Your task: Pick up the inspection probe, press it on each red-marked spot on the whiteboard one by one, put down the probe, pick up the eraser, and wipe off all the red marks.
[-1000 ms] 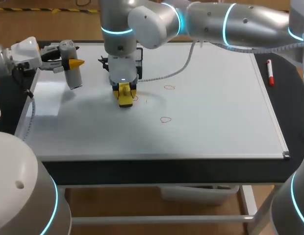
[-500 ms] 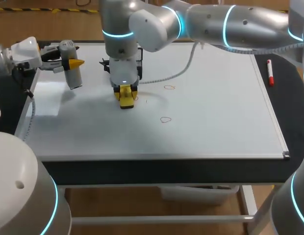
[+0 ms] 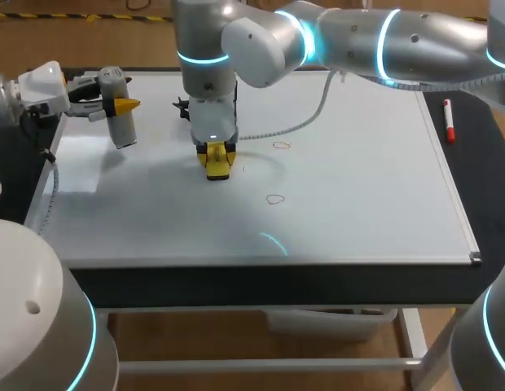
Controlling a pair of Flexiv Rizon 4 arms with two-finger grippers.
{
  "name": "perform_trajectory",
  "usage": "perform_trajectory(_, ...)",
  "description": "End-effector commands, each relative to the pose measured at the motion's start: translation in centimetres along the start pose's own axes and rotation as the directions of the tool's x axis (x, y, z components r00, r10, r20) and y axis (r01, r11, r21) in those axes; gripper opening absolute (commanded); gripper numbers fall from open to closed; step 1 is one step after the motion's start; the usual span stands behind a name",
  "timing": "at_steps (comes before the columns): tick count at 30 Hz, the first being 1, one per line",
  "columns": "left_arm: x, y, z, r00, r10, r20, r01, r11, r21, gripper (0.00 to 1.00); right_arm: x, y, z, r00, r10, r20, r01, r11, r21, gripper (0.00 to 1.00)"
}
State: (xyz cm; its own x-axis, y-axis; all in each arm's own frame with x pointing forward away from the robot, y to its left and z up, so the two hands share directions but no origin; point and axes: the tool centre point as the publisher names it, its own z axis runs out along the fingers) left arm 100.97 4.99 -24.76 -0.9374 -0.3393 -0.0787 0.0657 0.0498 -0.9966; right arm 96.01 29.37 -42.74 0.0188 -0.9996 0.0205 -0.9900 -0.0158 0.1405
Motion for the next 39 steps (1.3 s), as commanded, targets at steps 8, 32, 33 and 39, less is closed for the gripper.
perform_trajectory(8, 0.1, -0.1, 0.0, 1.0, 0.001, 0.002, -0.001, 1.0, 0.0, 0.0, 3.0, 0.3, 0.2, 0.999, 0.045, 0.009, -0.045, 0.999, 0.021, 0.0)
perform_trajectory(32, 0.1, -0.1, 0.0, 1.0, 0.001, 0.002, -0.001, 1.0, 0.0, 0.0, 6.0, 0.7, -3.7, 0.998, 0.066, 0.023, -0.068, 0.995, 0.066, 0.0)
perform_trajectory(33, 0.1, -0.1, 0.0, 1.0, 0.001, 0.002, -0.001, 1.0, 0.0, 0.0, 6.3, 0.6, -3.8, 0.997, 0.07, 0.023, -0.072, 0.995, 0.067, 0.0)
perform_trajectory(39, 0.1, -0.1, 0.0, 1.0, 0.001, 0.002, -0.001, 1.0, 0.0, 0.0, 8.7, -0.1, -4.2, 0.992, 0.124, 0.038, -0.126, 0.99, 0.061, 0.0)
